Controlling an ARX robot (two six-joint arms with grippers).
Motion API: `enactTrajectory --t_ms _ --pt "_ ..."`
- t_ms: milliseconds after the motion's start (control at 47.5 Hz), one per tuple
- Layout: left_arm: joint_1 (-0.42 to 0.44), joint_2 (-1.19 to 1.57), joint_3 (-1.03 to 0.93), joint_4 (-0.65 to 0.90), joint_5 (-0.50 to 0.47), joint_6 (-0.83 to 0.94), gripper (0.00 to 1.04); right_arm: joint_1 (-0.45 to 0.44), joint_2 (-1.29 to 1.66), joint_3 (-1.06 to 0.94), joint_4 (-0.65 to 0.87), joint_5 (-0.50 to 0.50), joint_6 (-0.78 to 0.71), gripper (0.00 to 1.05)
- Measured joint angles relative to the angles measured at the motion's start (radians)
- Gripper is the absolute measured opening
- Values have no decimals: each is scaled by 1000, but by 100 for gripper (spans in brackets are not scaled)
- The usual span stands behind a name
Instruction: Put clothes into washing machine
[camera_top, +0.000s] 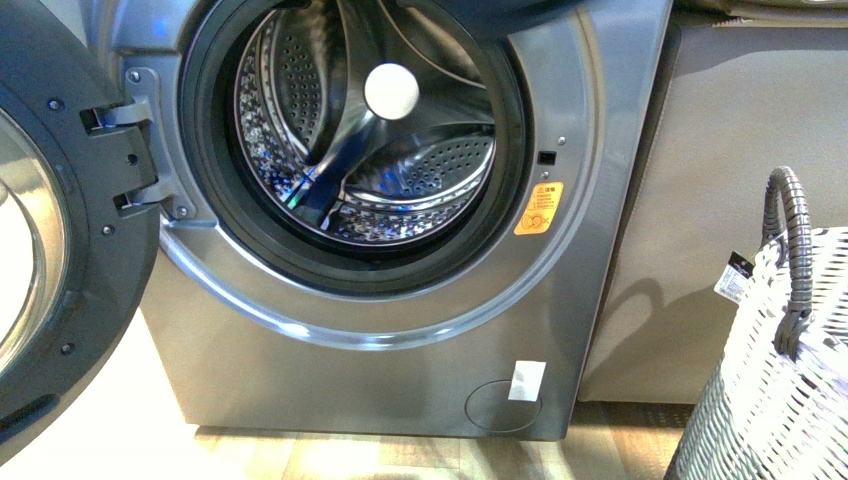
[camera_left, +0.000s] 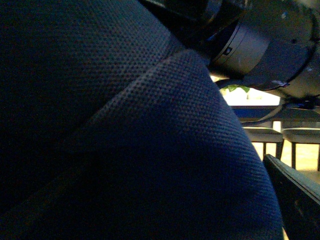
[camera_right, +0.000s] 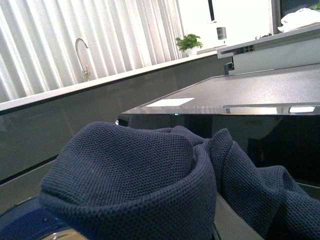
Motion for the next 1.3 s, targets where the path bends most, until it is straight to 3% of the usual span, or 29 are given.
enactTrajectory --t_ms 189,274,589,884,1094,1305 --pt "-81 56 100 -87 -241 154 98 -2 0 0 2 4 -3 5" --pt "-107 103 164 -114 -411 227 98 -2 0 0 2 6 -4 5" --pt "-111 179 297 -230 -874 319 98 -2 0 0 2 7 -6 5" --pt "-82 179 282 -187 -977 333 98 -2 0 0 2 3 -6 5" --pt "-55 131 185 -159 -944 274 58 -2 0 -2 2 2 -6 5" --pt "-34 48 73 -100 -895 258 27 5 0 -2 2 -13 -5 5"
